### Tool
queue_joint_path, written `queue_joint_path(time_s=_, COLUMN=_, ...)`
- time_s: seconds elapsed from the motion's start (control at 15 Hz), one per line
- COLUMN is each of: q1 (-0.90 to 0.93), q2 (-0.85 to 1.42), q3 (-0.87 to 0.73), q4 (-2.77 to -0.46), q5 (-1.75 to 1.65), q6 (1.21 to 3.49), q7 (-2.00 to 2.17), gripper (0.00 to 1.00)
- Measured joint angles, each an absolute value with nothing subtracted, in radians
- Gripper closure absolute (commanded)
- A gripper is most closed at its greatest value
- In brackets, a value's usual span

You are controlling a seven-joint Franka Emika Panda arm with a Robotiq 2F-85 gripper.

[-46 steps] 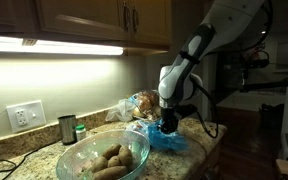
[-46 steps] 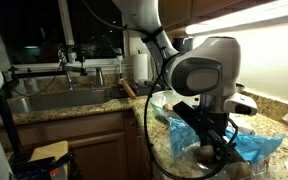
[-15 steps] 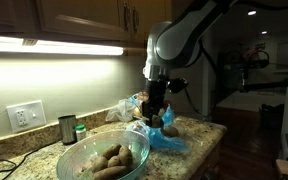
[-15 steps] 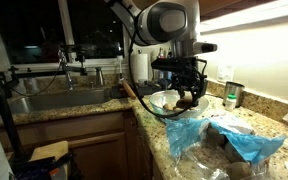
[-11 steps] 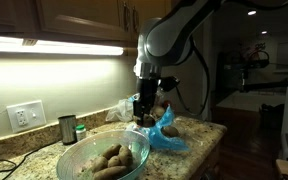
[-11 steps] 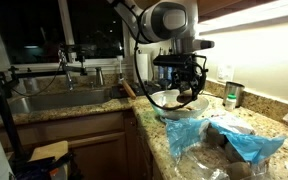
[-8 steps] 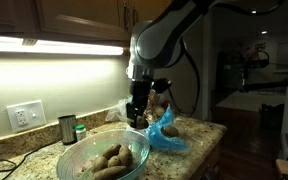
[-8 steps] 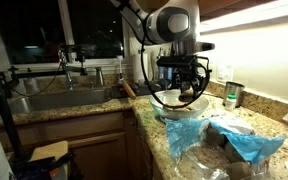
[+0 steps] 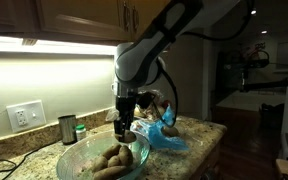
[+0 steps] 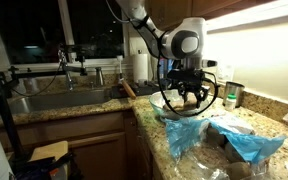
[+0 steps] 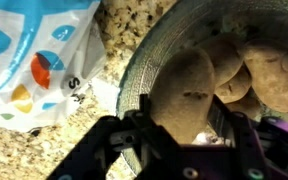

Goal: Remove the potatoes from the plastic bag and place them in the glass bowl on the left

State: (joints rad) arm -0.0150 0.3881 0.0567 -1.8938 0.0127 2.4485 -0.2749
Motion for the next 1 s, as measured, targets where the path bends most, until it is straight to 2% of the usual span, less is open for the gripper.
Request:
queue_joint_path(time_s=0.67, q1=-0.015, q2=0.487, q3=0.106, q4=-1.792, q5=0.012, q6=2.441, q7=-0.352, gripper=0.67)
queue_joint_path(time_s=0.73, q1=-0.015, q2=0.487, q3=0.109, q4=-1.792, q5=0.012, q6=2.441, q7=-0.356, gripper=0.17)
queue_joint_path(time_s=0.8, q1=-0.015, q2=0.487, q3=0.111, q4=-1.792, q5=0.012, q6=2.441, q7=-0.359, gripper=0.16)
queue_joint_path(time_s=1.0, q1=-0.014, q2=0.488, q3=0.115, q4=-1.795, q5=0.011, q6=2.440, q7=-0.366, gripper=0.00)
